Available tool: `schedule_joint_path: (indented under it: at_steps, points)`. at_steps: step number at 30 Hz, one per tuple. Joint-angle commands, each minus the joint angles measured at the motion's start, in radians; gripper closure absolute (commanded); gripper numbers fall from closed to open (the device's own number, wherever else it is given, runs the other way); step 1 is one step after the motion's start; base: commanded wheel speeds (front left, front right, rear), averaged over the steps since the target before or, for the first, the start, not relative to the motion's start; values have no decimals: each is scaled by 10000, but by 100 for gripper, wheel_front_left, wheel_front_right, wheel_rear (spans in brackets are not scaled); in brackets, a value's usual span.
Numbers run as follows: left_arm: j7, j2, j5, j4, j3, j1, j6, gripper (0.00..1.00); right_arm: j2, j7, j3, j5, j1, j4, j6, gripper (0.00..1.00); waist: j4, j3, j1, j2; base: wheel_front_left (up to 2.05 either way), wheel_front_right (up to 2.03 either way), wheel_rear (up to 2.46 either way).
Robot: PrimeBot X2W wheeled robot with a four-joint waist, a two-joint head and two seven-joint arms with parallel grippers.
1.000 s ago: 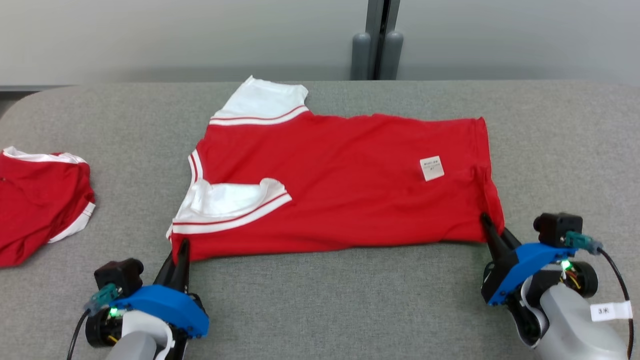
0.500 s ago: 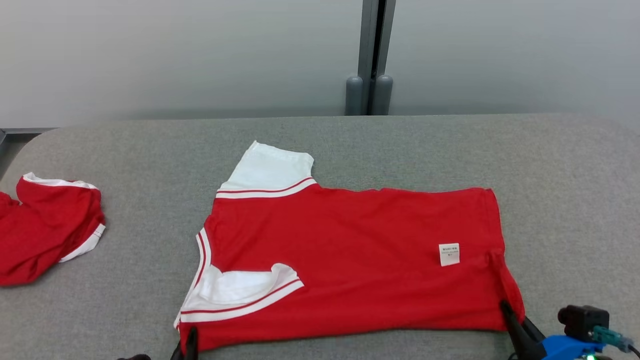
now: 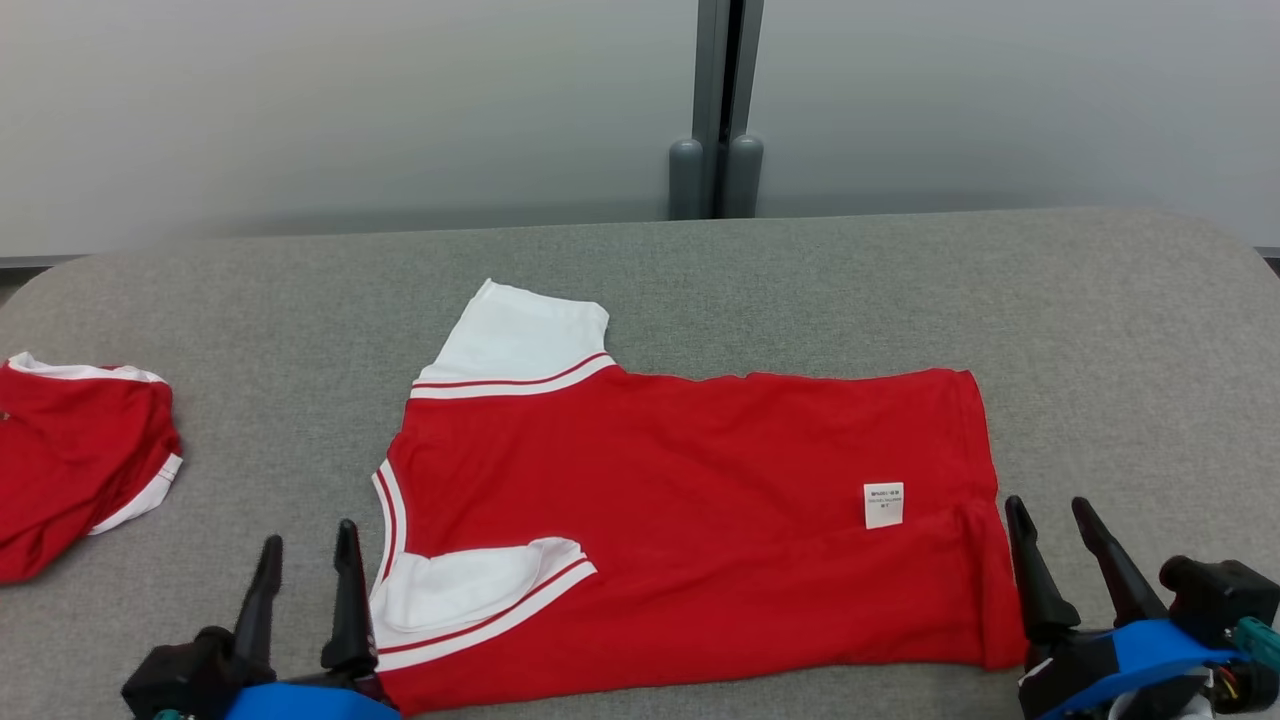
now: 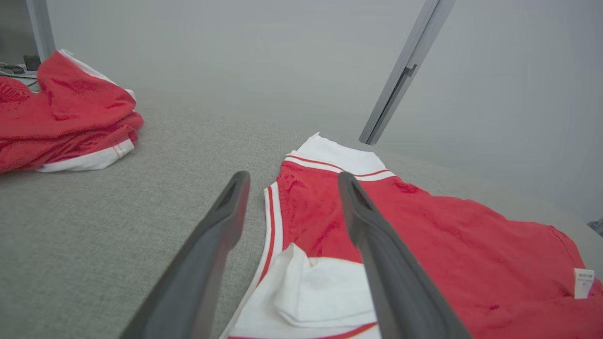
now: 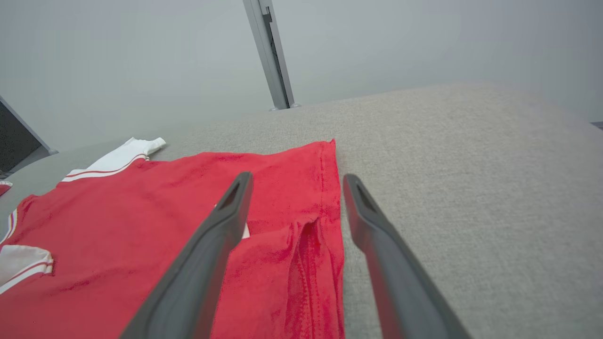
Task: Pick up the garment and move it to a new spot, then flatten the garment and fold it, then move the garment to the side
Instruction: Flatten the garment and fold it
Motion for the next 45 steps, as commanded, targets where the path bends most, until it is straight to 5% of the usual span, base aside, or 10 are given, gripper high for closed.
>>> schedule_joint_path:
  at_steps: [1, 18, 45]
  points:
    - [-41, -18, 223, -224, 260, -178, 11, 0, 162, -123, -48, -126, -138, -243, 5, 0, -30, 3, 0, 2, 0, 0, 0]
    - [-43, -107, 2497, -200, 1480, -434, -274, 0, 1016, -843, 166, -1627, -36, -1090, 5, 0, 9, -266, 0, 2, 0, 0, 0]
    - [-44, -269, 2907, 496, 1682, -116, -613, 0, 1299, -869, 67, -1911, 655, -999, 3, 0, 213, -594, 0, 2, 0, 0, 0]
